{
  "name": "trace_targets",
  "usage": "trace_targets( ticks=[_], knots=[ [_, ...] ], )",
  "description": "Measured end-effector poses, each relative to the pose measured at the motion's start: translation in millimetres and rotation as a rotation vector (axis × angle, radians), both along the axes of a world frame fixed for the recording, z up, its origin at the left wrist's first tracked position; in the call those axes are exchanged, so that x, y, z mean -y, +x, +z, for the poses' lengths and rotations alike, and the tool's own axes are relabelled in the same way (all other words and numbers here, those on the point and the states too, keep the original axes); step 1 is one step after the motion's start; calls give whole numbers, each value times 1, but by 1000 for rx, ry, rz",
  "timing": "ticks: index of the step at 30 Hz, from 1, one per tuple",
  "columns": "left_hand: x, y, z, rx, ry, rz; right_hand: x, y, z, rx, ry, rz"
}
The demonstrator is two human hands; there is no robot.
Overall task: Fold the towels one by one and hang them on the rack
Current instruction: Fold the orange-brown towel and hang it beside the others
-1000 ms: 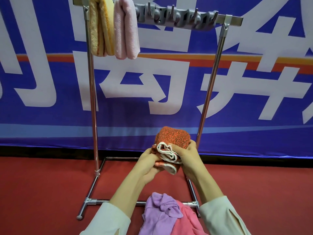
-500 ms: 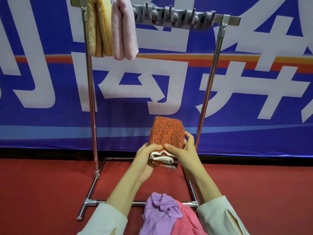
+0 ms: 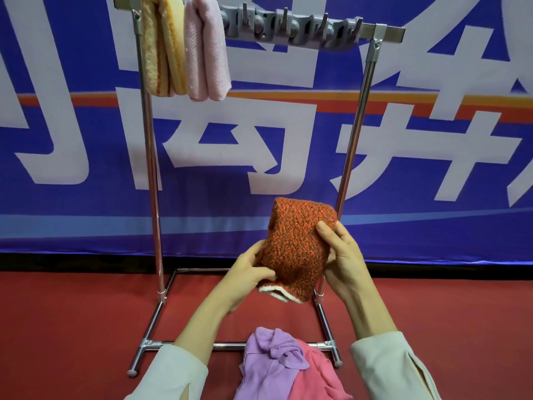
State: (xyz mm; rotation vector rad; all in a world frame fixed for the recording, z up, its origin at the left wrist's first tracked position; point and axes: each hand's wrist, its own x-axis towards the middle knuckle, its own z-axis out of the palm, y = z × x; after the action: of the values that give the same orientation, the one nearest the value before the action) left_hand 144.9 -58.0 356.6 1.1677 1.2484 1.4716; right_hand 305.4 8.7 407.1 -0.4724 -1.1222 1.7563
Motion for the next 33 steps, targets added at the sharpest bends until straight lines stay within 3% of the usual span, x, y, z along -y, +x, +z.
trace_targets(
  ticks=[5,10,12,18,24,33],
  knots=[
    [-3,6,-4,-123,-14,85,1,0,4,228,176,-144],
    [-5,1,-8,-235,-7,142,4,-4,1,452,159,-111],
    [-5,4,-7,-275,-6,153,3,-4,1,413,108,-153],
    [-6,5,-6,-261,10,174,8,0,9,250,-8,55],
    [-9,1,-15,-260,34,172,4,-1,6,99,-50,15],
    [-1,-3,-5,-356,7,76,4,1,6,220,69,57]
  ],
)
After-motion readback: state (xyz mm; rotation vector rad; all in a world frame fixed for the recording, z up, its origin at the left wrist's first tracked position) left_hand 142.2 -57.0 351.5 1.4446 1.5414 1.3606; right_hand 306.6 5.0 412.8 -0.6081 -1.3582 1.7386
